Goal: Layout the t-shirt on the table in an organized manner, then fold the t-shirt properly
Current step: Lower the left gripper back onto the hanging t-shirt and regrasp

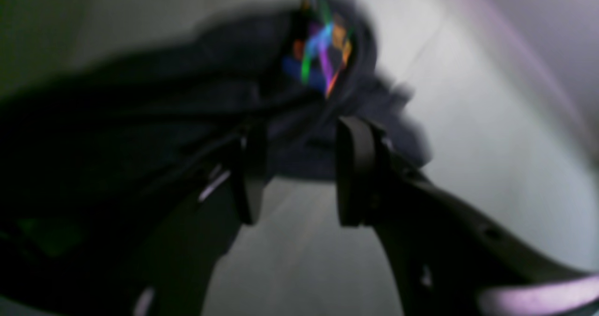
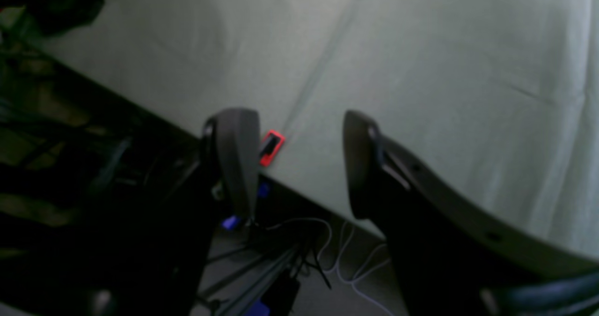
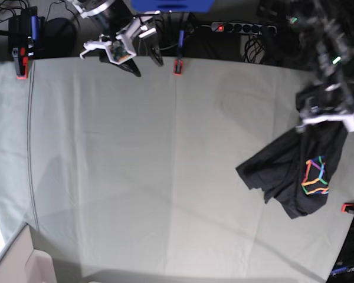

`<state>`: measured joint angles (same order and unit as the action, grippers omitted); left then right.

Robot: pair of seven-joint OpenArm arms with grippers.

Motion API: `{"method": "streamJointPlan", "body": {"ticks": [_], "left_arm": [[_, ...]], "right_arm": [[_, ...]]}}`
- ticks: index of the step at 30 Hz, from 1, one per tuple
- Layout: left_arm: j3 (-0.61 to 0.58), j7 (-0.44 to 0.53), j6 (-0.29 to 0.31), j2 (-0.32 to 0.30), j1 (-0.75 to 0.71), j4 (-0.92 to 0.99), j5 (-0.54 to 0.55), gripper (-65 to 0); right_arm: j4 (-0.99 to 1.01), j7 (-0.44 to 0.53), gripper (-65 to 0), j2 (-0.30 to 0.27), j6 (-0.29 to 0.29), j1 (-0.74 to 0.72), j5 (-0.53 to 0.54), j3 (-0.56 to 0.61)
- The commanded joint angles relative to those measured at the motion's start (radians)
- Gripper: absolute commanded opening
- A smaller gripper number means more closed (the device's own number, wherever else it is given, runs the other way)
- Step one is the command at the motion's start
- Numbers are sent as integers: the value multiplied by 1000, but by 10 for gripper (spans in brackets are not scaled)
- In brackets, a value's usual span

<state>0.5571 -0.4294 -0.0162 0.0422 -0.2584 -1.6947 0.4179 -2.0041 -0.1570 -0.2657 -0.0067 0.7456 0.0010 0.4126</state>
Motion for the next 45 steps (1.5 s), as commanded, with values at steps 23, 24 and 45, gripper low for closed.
{"method": "streamJointPlan", "body": {"ticks": [23,24,45], "left_arm": [[-15,28,-130,41,259,338,-425,-408],[-15,28,-130,41,259,339,-425,-408],[-15,20,-130,43,244,272,-419,-649]], "right_arm": [[-17,26,-352,-34,-2,13,0,4],[-17,26,-352,-34,-2,13,0,4],[9,26,-352,-34,-2,12,0,1]]}}
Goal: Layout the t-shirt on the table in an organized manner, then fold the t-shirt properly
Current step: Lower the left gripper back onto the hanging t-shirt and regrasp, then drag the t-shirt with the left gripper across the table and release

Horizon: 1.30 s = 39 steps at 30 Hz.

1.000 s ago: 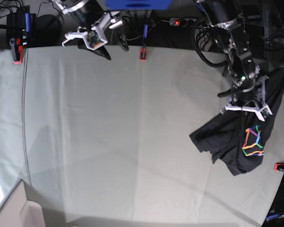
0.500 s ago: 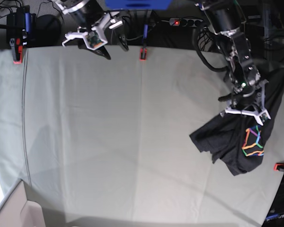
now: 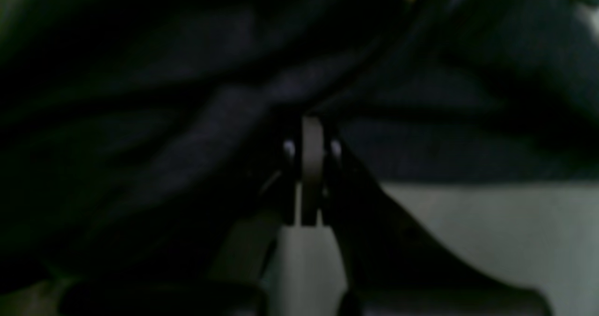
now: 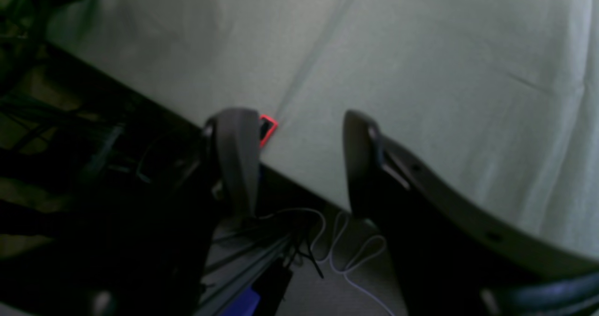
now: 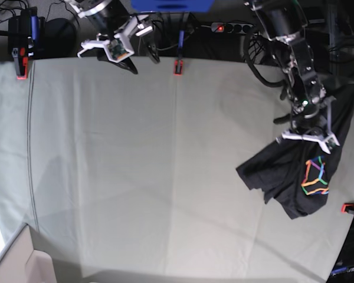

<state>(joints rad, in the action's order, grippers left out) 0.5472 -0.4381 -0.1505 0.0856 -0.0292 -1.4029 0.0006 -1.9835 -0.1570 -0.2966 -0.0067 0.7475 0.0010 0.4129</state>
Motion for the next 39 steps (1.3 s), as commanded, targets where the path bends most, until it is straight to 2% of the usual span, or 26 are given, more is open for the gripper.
{"method": "streamJointPlan", "body": {"ticks": [1,4,8,13,19,23,26,28,30,33,37,39], "left_arm": [[-8,29,4,13,4,-69,-1,-649],[-78,29,5,44,-39,-230,-1,-649],[-218,29,-2,52,-94,-427,-1,-649],[-359,29,-2,50,-123,-556,-1,-649],[-608,29,4,42,-119,-570,-4,-649],[-774,28,5,67,-111,-553,-11,-649],[-896,28,7,71,-82,-502,-80,-646],[-975,26,30,71,-64,-439,-133,-642],[-1036,20,82,71,-53,-382,-189,-598],[-1091,-64,128,71,-33,-346,-204,-463],[-1096,-100,133,71,-27,-365,-189,-264],[-1056,-101,131,59,-30,-396,-189,-195]], "right_arm": [[-12,26,-352,-3,-2,10,0,1],[-12,26,-352,-3,-2,10,0,1],[-12,26,-352,-3,-2,10,0,-1],[-12,26,-353,-5,-2,10,0,-1],[-12,26,-353,-6,0,10,0,-6],[-10,26,-353,-5,0,16,0,-42],[-10,26,-354,-5,0,20,0,-58],[-9,26,-354,-6,0,22,0,-58],[-4,26,-354,-6,0,31,0,-58],[-3,26,-354,-6,0,33,0,-58],[-3,26,-354,-6,0,33,0,-58],[-3,26,-354,-6,0,33,0,-58]]}}
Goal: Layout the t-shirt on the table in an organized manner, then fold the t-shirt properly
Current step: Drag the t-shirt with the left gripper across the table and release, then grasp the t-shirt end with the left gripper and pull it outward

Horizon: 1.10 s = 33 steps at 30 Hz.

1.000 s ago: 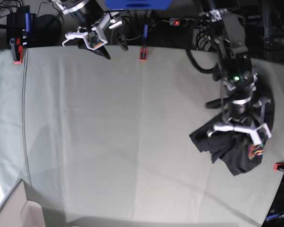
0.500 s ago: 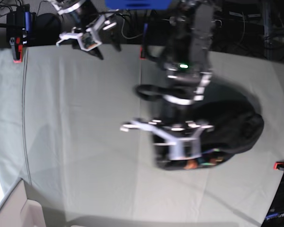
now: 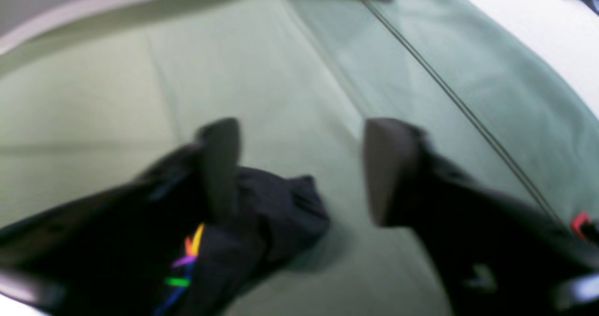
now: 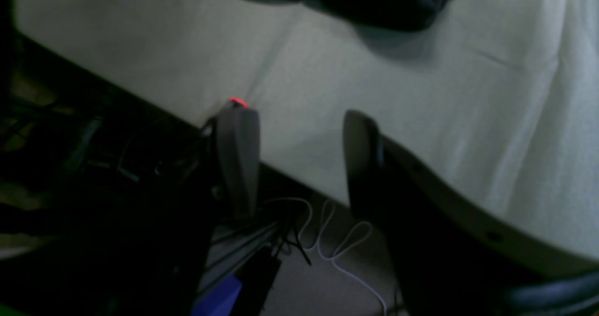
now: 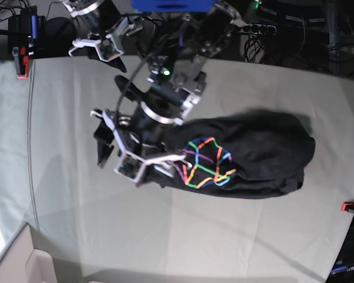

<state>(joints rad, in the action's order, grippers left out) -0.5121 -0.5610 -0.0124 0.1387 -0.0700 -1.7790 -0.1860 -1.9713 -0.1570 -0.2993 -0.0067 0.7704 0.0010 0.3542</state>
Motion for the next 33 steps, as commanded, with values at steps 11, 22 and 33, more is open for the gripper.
{"method": "streamJointPlan", "body": {"ticks": [11,22,33], "left_arm": [[580,23,-5,-66,-162,-157,6,-160],[1038,23,2,-173,-41,206,348,-159],[1035,25,4,-210,75,387,392,-220]], "right_arm": [[-15,26,-354,-2,0,-2,0,1],[25,26,-353,-1,0,-35,1,7],[26,26,-353,-1,0,-36,1,6]]}}
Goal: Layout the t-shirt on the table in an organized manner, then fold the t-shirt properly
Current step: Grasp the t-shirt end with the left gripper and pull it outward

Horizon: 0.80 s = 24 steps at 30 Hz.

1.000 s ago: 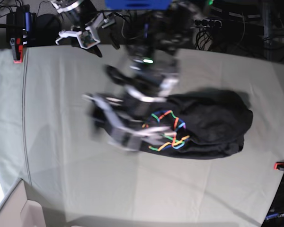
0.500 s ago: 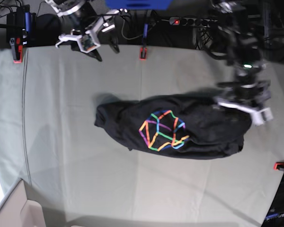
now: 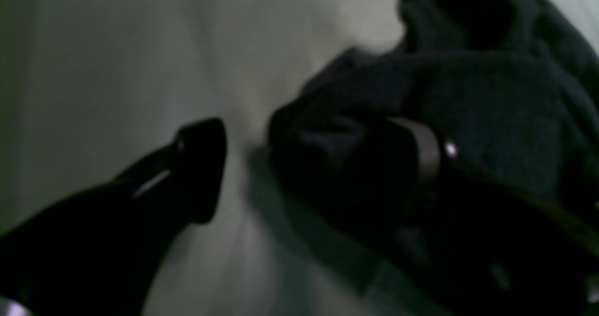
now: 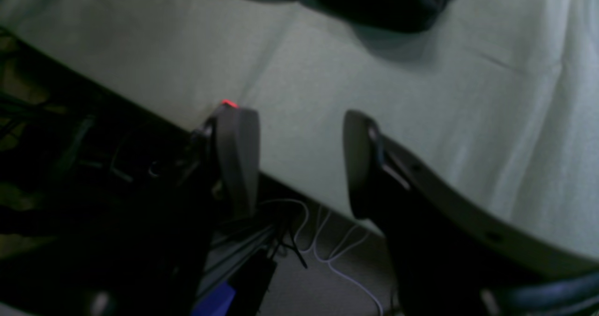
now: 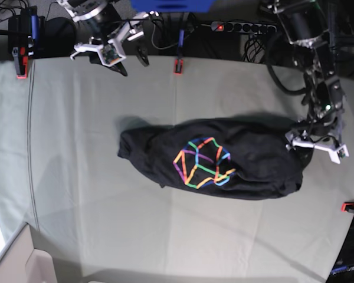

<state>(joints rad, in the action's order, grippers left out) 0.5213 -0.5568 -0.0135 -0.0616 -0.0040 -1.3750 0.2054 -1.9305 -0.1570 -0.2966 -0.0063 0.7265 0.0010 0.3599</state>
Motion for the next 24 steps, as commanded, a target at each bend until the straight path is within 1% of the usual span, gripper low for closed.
{"method": "streamJointPlan", "body": {"ticks": [1,3,5,6,8,9,11,13,15,18,21,24], "left_arm": [[0,21,5,-8,9,-25,1,-282],[1,21,5,-5,9,-53,1,-472],[9,21,5,16,9,-93,2,-650],[10,19,4,29,5,-131,1,-650],[10,19,4,41,-31,-237,1,-628],[6,19,4,42,-50,-298,1,-650],[0,19,4,53,-64,-401,1,-649],[1,16,4,73,-61,-475,1,-647],[-2,13,4,78,-58,-534,1,-648],[-69,11,4,62,-6,-567,-8,-648],[-155,11,-4,30,49,-604,-8,-648],[-226,10,-6,24,108,-623,-10,-648]], "right_arm": [[-14,26,-353,-3,-1,8,1,0],[-14,26,-353,-3,-1,8,1,0],[-14,26,-353,-3,-1,8,1,-2],[-14,26,-353,-3,-1,8,1,-2],[-14,26,-353,-3,-1,8,1,-2],[-14,26,-354,-3,-1,8,1,-3],[-14,26,-354,-3,-1,8,1,-3],[-14,26,-354,-3,-1,8,1,-3],[-14,26,-354,-3,-1,8,1,-3],[-14,26,-354,-3,-1,6,1,-3],[-14,26,-354,-3,-1,-6,1,-3],[-14,26,-354,-3,-1,-5,1,-3]]}}
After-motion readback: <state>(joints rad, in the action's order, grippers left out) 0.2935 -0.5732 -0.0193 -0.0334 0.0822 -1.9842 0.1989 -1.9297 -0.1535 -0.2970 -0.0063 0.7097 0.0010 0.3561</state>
